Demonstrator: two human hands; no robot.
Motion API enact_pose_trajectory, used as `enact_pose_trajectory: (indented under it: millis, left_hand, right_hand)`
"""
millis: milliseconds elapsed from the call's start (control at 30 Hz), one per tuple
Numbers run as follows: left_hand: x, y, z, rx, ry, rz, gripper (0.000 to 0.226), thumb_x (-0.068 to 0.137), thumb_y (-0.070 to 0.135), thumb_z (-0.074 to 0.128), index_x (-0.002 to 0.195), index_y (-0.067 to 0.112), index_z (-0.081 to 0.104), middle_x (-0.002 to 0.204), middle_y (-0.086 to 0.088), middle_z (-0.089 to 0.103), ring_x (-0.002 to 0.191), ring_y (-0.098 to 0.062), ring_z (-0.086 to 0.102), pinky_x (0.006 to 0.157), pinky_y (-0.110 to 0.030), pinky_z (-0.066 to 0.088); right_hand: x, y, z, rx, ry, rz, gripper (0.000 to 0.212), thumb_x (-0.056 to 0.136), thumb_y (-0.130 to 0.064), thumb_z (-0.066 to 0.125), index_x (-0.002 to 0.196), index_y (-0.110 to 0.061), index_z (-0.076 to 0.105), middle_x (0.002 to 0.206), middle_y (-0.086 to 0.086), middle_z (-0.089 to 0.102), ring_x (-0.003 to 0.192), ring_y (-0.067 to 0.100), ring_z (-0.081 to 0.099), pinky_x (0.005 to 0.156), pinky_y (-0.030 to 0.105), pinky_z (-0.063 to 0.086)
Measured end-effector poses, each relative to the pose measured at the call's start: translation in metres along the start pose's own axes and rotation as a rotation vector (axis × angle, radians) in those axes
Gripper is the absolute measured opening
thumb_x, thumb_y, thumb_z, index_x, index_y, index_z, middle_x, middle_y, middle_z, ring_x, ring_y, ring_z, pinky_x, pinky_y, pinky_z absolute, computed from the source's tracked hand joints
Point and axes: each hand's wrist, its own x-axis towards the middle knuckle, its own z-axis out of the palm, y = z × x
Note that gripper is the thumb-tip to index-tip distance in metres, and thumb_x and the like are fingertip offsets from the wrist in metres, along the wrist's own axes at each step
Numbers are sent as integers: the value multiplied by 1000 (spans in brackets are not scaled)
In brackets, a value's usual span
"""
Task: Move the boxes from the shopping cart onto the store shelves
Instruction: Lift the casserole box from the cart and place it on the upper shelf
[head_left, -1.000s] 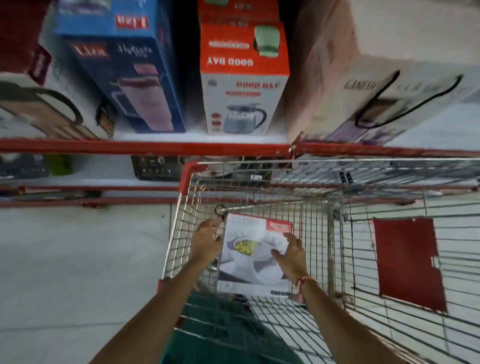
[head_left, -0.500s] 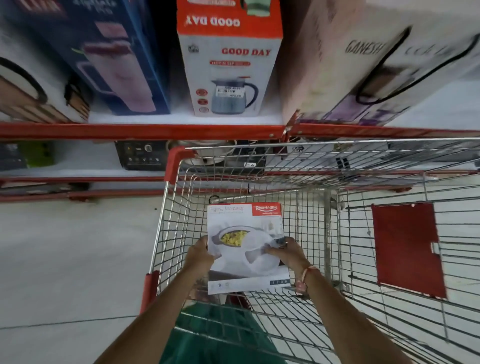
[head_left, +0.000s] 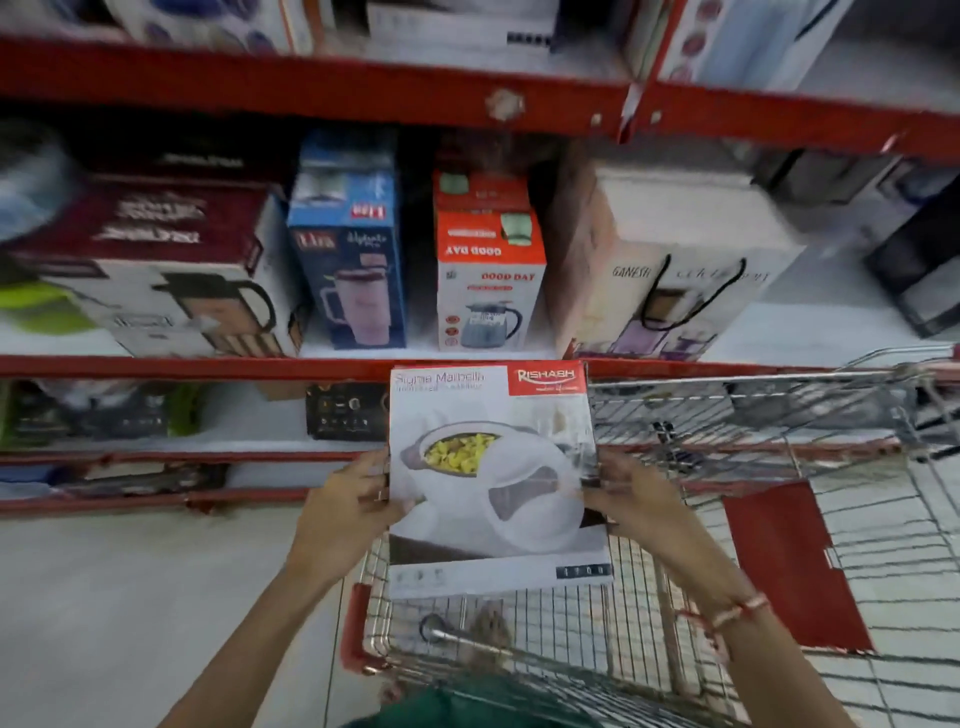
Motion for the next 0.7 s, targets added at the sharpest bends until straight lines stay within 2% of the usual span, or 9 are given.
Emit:
enact_pose_trajectory:
  millis: [67,133,267,300,400,467,567,633,700]
  left_hand:
    - [-7,11,-10,30,42,45,54,72,20,80,121,27,58,98,0,76,89,-15,71,85,-45,57]
    - [-10,18,-18,37,69,73,56,71,16,81,121,23,58,100,-1,75,87,-15,70,84,-45,57]
    - [-14,28,-33,32,119,99,63,69,12,81,126,24,56,92,11,70,72,-1,67,71,-27,58]
    - [-14,31,-37,35,134,122,64,69,13,81,127,25,55,94,11,71,72,0,68,71,-25,58]
    - [-13,47,-51,-16,156,174,66,69,10,81,127,25,54,105,6,74,84,-9,72,78,-36,61]
    - [-8,63,-62,-37,175,231,66,68,10,81,127,24,55,102,13,72,83,-4,72,72,-29,61]
    - [0,94,-79,-88,218,327,68,68,7,81,129,23,54,99,20,71,75,7,69,65,-14,58]
    - [4,117,-92,-141,226,379,73,69,2,79,132,25,50,89,27,71,80,6,70,65,-12,57]
    - [11,142,-104,-180,237,441,74,70,-2,77,134,23,49,97,21,72,89,-1,71,72,-19,60]
  right_hand:
    - [-10,-18,0,-20,34,-55,38,78,-15,75,102,-42,63,99,-23,66,89,3,66,79,32,56]
    - [-19,-33,3,-74,60,-76,49,78,-13,75,121,-30,61,93,-23,63,89,10,68,78,32,54]
    - [-28,-55,6,-119,112,-115,55,76,-11,75,128,-20,58,114,-1,70,97,19,67,88,37,55]
    - [-29,-61,5,-118,123,-139,56,76,-11,75,128,-20,58,117,-1,69,95,16,67,85,32,53]
    - [-31,-80,-1,-113,138,-221,57,76,-14,75,129,-24,57,115,-10,69,98,11,67,86,30,53]
    - [-31,-96,-8,-95,180,-276,55,77,-13,76,128,-23,58,108,-14,69,95,8,67,86,33,54]
    - [-29,-126,-24,-88,253,-357,58,77,-15,77,131,-22,56,114,-5,70,100,17,68,89,39,56]
    - [-29,-151,-36,-69,289,-407,61,79,-17,77,134,-24,52,120,-5,67,105,19,66,91,41,56]
    - [-29,-177,-49,-46,320,-496,56,80,-15,76,129,-32,54,118,-8,68,105,15,66,87,35,57]
